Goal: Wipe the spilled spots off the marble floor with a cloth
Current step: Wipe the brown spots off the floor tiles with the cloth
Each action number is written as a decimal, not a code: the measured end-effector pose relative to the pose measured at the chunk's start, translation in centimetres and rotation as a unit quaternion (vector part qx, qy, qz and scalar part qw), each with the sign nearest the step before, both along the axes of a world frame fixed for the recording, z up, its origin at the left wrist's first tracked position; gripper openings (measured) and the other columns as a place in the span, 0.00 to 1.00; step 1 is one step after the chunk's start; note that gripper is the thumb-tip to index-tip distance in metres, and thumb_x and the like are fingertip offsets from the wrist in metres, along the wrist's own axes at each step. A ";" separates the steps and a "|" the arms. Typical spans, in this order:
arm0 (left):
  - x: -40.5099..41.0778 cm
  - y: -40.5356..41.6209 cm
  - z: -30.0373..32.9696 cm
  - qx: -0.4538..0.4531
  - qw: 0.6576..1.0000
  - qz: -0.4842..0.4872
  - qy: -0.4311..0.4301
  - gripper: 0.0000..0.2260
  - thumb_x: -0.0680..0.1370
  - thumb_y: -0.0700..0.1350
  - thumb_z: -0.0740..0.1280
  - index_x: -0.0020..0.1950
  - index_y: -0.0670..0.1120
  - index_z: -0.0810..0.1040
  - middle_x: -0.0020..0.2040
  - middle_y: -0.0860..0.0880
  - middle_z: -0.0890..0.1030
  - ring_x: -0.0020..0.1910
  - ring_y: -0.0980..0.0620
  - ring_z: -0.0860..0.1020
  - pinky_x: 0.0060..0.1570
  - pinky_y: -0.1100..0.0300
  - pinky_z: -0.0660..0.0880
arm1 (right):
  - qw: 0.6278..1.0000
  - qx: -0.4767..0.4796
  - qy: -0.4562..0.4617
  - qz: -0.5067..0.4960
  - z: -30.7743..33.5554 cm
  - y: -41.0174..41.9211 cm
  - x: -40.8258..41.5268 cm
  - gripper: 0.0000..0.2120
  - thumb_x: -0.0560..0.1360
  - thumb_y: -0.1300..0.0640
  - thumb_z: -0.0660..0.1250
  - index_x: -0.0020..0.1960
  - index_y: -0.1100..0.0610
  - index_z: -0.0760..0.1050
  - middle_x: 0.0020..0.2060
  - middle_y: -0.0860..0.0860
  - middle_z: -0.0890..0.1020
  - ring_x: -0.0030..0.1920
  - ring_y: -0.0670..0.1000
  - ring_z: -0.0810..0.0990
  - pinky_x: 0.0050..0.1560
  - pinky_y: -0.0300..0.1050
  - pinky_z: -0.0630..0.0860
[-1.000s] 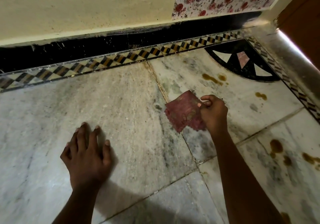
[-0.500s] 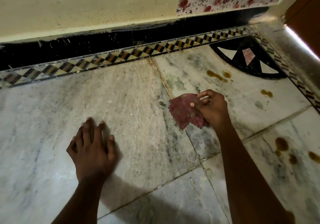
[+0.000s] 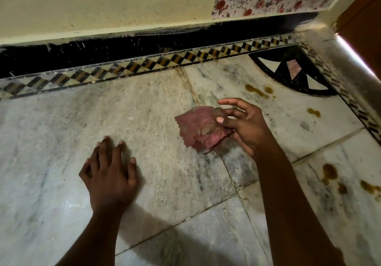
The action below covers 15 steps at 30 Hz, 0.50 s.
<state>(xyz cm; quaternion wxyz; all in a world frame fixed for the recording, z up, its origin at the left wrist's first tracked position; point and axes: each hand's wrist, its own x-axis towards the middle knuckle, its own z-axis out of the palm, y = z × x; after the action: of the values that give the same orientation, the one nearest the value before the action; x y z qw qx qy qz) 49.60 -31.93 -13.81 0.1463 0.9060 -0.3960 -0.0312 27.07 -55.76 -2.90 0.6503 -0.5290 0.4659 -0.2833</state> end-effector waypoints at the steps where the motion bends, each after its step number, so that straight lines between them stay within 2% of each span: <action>1: 0.0 0.0 0.0 0.000 1.000 -0.001 0.000 0.27 0.81 0.58 0.56 0.77 0.50 0.72 0.84 0.43 0.64 0.81 0.39 0.63 0.75 0.38 0.59 | 1.000 -0.008 0.026 -0.005 -0.6 0.0 -0.3 0.20 0.75 0.76 0.72 0.61 0.59 0.83 0.47 0.60 0.86 0.44 0.55 0.87 0.42 0.51 0.87; 3: 0.0 0.0 0.0 0.002 1.000 -0.001 0.000 0.27 0.81 0.58 0.56 0.78 0.50 0.71 0.84 0.43 0.64 0.81 0.39 0.63 0.75 0.38 0.59 | 0.992 -0.030 0.120 -0.016 -2.5 -0.3 -1.0 0.17 0.74 0.76 0.72 0.58 0.59 0.83 0.43 0.58 0.85 0.44 0.55 0.86 0.40 0.46 0.85; 5: 0.0 0.0 0.1 0.004 1.000 0.000 0.002 0.27 0.81 0.58 0.56 0.78 0.50 0.71 0.84 0.43 0.64 0.82 0.39 0.63 0.75 0.38 0.59 | 0.964 -0.084 0.250 -0.014 -5.3 -0.6 -1.9 0.13 0.74 0.72 0.74 0.53 0.57 0.84 0.43 0.54 0.85 0.47 0.56 0.86 0.49 0.47 0.83; 6: 0.0 0.0 0.0 0.005 1.000 -0.002 0.003 0.27 0.81 0.58 0.56 0.78 0.50 0.71 0.84 0.43 0.63 0.82 0.39 0.63 0.75 0.38 0.59 | 0.940 -0.136 0.314 -0.012 -6.3 -0.5 -2.2 0.10 0.75 0.68 0.75 0.53 0.56 0.85 0.46 0.53 0.86 0.50 0.56 0.86 0.55 0.46 0.81; 7: 0.1 0.0 0.0 0.006 1.000 -0.003 0.004 0.27 0.81 0.59 0.56 0.79 0.50 0.71 0.85 0.43 0.63 0.82 0.39 0.62 0.76 0.38 0.59 | 0.908 -0.205 0.365 -0.014 -7.1 -0.1 -2.2 0.09 0.75 0.65 0.75 0.54 0.56 0.85 0.50 0.54 0.85 0.53 0.56 0.85 0.58 0.46 0.79; 9: 0.0 0.0 0.0 0.008 1.000 -0.003 0.003 0.28 0.81 0.59 0.55 0.79 0.50 0.70 0.85 0.43 0.63 0.82 0.39 0.62 0.76 0.38 0.59 | 0.856 -0.318 0.406 -0.001 -8.3 1.0 -1.5 0.12 0.76 0.62 0.72 0.59 0.58 0.83 0.57 0.57 0.82 0.59 0.58 0.81 0.62 0.49 0.77; 10: 0.0 0.0 0.0 0.009 1.000 -0.003 0.003 0.27 0.81 0.58 0.55 0.79 0.50 0.70 0.84 0.43 0.63 0.82 0.39 0.62 0.76 0.38 0.59 | 0.849 -0.334 0.408 0.018 -8.5 1.6 -0.6 0.15 0.77 0.61 0.70 0.63 0.59 0.82 0.61 0.58 0.80 0.63 0.59 0.79 0.65 0.51 0.76; 12: 0.1 0.0 -0.1 0.009 1.000 -0.005 0.002 0.27 0.81 0.58 0.56 0.79 0.50 0.70 0.84 0.43 0.63 0.82 0.38 0.62 0.76 0.38 0.59 | 0.841 -0.326 0.428 0.066 -9.7 3.0 1.2 0.22 0.81 0.50 0.65 0.72 0.58 0.77 0.71 0.58 0.76 0.71 0.60 0.74 0.72 0.57 0.74; 15: 0.1 0.0 -0.1 0.012 1.000 -0.006 0.004 0.28 0.82 0.59 0.55 0.80 0.51 0.69 0.85 0.43 0.62 0.83 0.39 0.61 0.76 0.38 0.58 | 0.817 -0.326 0.469 0.073 -11.6 4.7 3.6 0.33 0.83 0.36 0.53 0.83 0.50 0.63 0.84 0.54 0.62 0.84 0.59 0.57 0.81 0.65 0.58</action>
<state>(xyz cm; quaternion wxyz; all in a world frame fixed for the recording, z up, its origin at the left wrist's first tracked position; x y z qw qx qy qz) 49.74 -31.89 -13.92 0.1362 0.9053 -0.4003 -0.0403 30.66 -51.08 -14.49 0.1611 -0.8116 0.5548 -0.0875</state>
